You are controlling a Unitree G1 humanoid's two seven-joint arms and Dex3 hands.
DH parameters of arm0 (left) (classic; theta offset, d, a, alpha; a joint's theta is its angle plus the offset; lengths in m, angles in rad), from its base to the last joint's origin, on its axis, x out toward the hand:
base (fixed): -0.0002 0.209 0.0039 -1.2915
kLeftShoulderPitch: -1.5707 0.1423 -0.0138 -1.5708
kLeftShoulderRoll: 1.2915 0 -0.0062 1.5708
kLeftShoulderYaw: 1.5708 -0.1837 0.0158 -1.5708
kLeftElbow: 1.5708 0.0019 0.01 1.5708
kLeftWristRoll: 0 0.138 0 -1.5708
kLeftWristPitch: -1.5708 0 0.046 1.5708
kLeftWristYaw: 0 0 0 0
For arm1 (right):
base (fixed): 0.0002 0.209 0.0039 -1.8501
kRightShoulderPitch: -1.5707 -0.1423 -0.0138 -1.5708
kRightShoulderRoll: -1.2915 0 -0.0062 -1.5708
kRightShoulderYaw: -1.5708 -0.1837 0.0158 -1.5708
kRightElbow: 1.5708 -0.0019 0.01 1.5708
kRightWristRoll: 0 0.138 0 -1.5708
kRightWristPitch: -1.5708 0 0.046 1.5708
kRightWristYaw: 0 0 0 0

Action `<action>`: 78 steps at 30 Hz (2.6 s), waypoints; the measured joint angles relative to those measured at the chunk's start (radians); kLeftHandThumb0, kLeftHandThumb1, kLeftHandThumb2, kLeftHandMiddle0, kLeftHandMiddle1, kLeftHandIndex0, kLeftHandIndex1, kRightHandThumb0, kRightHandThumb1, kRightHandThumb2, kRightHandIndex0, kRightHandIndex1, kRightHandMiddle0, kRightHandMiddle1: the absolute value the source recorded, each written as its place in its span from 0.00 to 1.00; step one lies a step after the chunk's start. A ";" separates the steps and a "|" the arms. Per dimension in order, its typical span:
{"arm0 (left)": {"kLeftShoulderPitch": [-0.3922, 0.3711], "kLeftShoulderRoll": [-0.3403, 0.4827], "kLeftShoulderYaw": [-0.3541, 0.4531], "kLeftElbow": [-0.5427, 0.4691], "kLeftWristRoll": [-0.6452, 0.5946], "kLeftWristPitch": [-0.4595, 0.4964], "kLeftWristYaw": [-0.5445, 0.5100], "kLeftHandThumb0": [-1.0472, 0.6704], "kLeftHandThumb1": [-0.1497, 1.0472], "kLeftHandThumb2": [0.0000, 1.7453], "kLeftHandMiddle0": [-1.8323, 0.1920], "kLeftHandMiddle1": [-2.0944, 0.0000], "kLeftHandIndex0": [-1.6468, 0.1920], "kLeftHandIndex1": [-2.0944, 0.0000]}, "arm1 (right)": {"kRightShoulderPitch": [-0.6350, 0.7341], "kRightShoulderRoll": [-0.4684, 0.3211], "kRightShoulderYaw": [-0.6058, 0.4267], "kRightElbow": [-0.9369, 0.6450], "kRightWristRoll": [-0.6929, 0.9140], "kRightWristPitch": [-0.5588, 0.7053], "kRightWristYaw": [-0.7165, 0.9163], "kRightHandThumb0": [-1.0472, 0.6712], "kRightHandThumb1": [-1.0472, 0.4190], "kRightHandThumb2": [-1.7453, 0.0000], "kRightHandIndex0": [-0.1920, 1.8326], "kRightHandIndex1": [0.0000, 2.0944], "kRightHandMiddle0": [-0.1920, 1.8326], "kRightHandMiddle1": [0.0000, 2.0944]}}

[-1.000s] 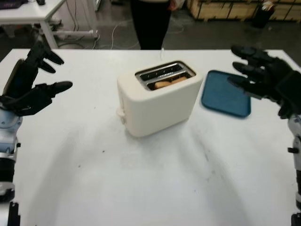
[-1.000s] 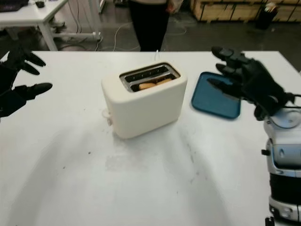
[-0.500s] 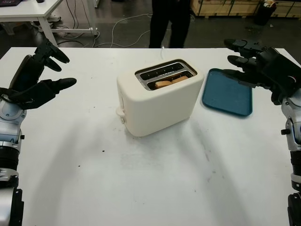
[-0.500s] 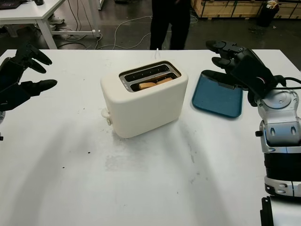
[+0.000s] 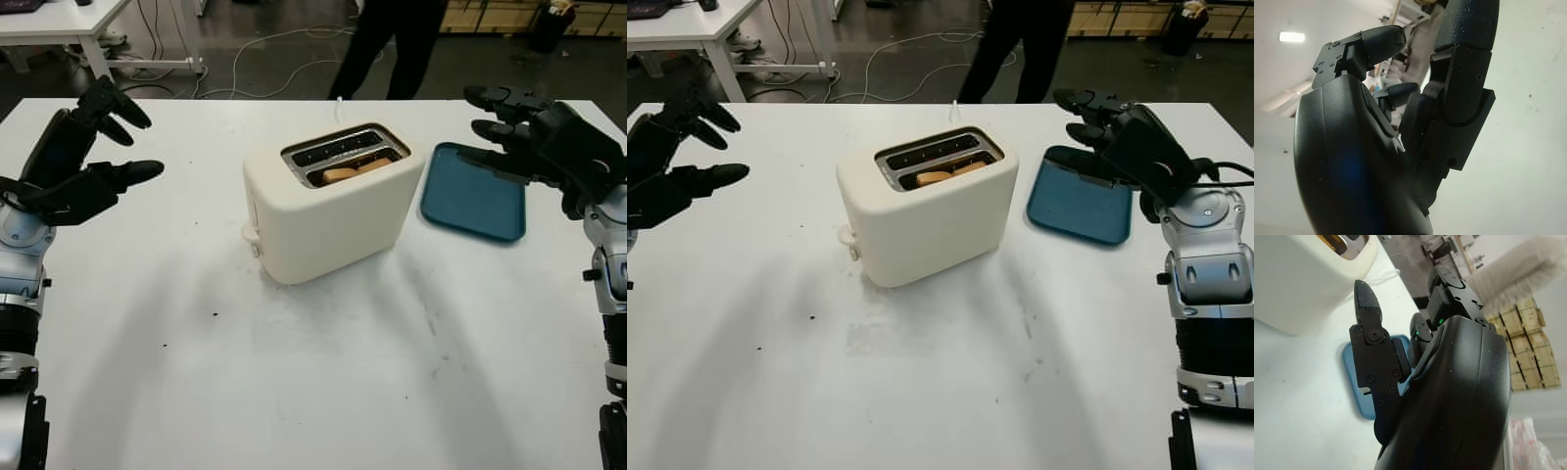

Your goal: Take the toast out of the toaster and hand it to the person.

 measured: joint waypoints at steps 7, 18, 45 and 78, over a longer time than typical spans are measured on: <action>0.001 0.000 0.002 0.001 -0.003 0.000 -0.001 0.00 0.89 0.12 0.84 0.17 0.85 0.21 | 0.000 0.000 0.000 0.000 -0.005 -0.004 0.000 0.33 0.09 0.96 0.30 0.01 0.29 0.01; 0.001 0.000 0.004 0.018 -0.021 -0.002 -0.002 0.00 0.89 0.13 0.84 0.18 0.86 0.21 | 0.001 0.000 0.005 -0.001 -0.017 -0.011 0.001 0.36 0.09 0.95 0.29 0.00 0.28 0.00; 0.001 0.000 0.004 0.022 -0.026 -0.003 -0.001 0.00 0.89 0.13 0.84 0.19 0.85 0.22 | 0.004 0.000 0.008 -0.005 -0.050 -0.020 0.008 0.33 0.09 0.95 0.32 0.01 0.29 0.01; 0.001 0.000 0.004 0.022 -0.025 -0.003 -0.001 0.00 0.89 0.13 0.84 0.18 0.85 0.21 | 0.006 0.001 -0.001 -0.005 -0.031 -0.015 0.024 0.34 0.09 0.96 0.30 0.00 0.28 0.00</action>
